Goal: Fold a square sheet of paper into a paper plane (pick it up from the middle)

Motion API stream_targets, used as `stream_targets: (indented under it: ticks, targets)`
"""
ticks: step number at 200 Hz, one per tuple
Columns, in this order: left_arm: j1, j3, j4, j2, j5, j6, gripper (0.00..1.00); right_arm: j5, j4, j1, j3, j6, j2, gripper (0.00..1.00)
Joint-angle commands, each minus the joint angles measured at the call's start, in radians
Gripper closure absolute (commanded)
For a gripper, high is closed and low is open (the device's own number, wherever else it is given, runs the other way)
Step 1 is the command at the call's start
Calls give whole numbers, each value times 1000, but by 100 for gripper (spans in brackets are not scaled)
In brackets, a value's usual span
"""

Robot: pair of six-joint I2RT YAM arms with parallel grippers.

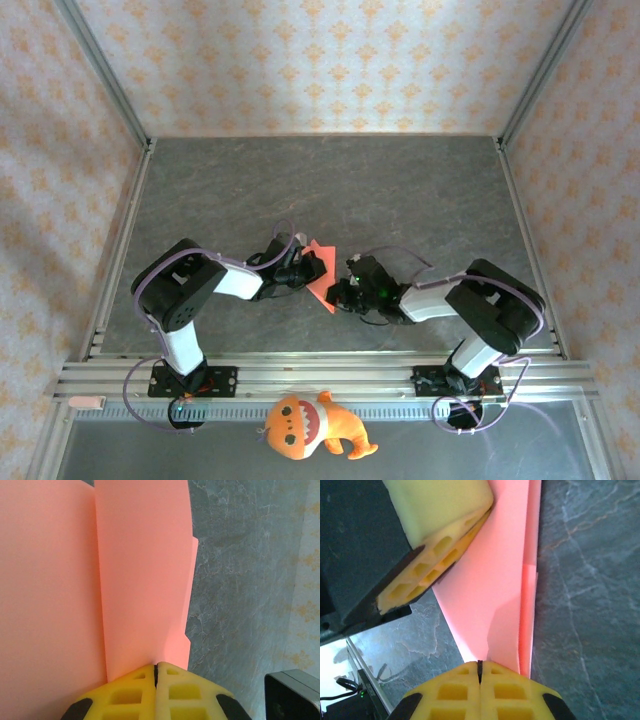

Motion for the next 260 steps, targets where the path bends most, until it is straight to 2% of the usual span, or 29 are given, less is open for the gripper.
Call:
stream_targets:
  ticks: [1, 56, 120, 150, 170, 195, 260]
  targets:
    - [-4, -40, -109, 70, -66, -1, 100, -37, -106, 0, -38, -38, -21, 100]
    - [-4, -37, -108, 72, -69, -6, 100, -8, -284, 2, -45, -136, -92, 100]
    - [-4, -35, -129, 61, -74, 9, 100, 32, -265, 1, 33, -82, -240, 100]
    - [-6, -32, -129, 64, -74, 8, 100, -50, -199, 1, 101, -56, -128, 100]
    - [-6, -31, -127, 66, -71, 8, 100, -49, -164, 1, 133, -33, -42, 100]
    - [-6, -31, -128, 69, -72, 9, 100, -23, -215, -1, 144, -59, 41, 100]
    - [-6, -39, -127, 81, -82, -2, 100, -81, -109, 2, -96, -13, -33, 100]
